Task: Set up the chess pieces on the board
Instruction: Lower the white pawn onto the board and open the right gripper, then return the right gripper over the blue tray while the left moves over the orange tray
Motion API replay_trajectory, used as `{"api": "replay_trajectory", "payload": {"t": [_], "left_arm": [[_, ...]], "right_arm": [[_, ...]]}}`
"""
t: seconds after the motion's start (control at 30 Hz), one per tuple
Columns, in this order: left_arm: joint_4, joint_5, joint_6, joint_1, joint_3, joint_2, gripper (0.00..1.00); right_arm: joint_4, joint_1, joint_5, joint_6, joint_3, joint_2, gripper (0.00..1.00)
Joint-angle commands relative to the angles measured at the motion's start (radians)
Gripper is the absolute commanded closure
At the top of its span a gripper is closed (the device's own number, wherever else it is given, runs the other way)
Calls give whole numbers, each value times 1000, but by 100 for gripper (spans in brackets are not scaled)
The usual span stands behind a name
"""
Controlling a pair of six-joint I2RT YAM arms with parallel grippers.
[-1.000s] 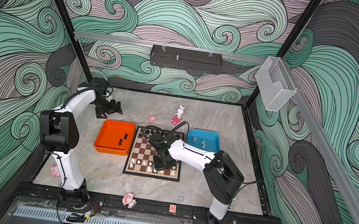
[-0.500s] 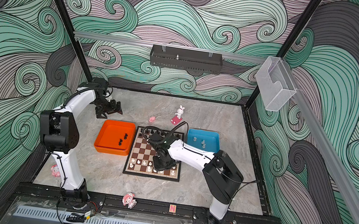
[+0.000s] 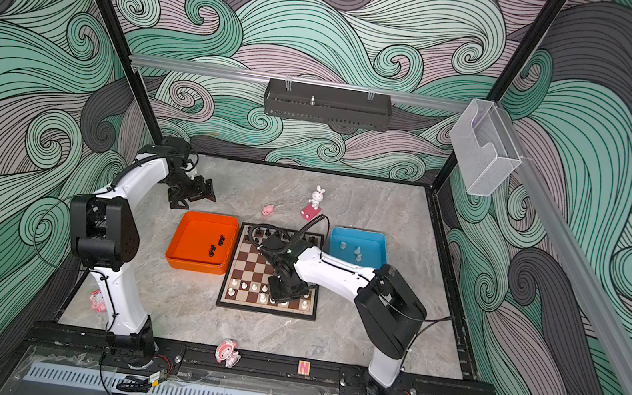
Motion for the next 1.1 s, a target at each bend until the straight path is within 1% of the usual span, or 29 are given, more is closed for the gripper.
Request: {"api": "replay_trajectory", "payload": {"t": [0.0,0.13,0.23,0.57,0.63,0.7,0.87,1.07], "left_arm": [[-1,8,5,8,-2,6,6],[-1,8,5,8,-3,6,6],[-1,8,4,8,-2,7,6],[-2,0,5,8,-2,9,6],[-2,-7,5,9,-2,6,6],[-2,-14,5,7,-2,4,6],[-7,-42,9,-1,-4,1,6],[-27,-73,5,-27,6,-12,6]], "right_arm": [[-4,4,4,-7,18,2,79],[-4,4,3,-7,18,-3,79],[-9,4,5,-4,23,-13,73],[-80,4,42,-1,71,-107,43],[-101,-6,71,-13,83,-139,40],[-127,-43,94,-40,100,-174,37],[-133,-183,121,-111,110,-248,35],[-110,-327,156,-157,133,-276,33]]}}
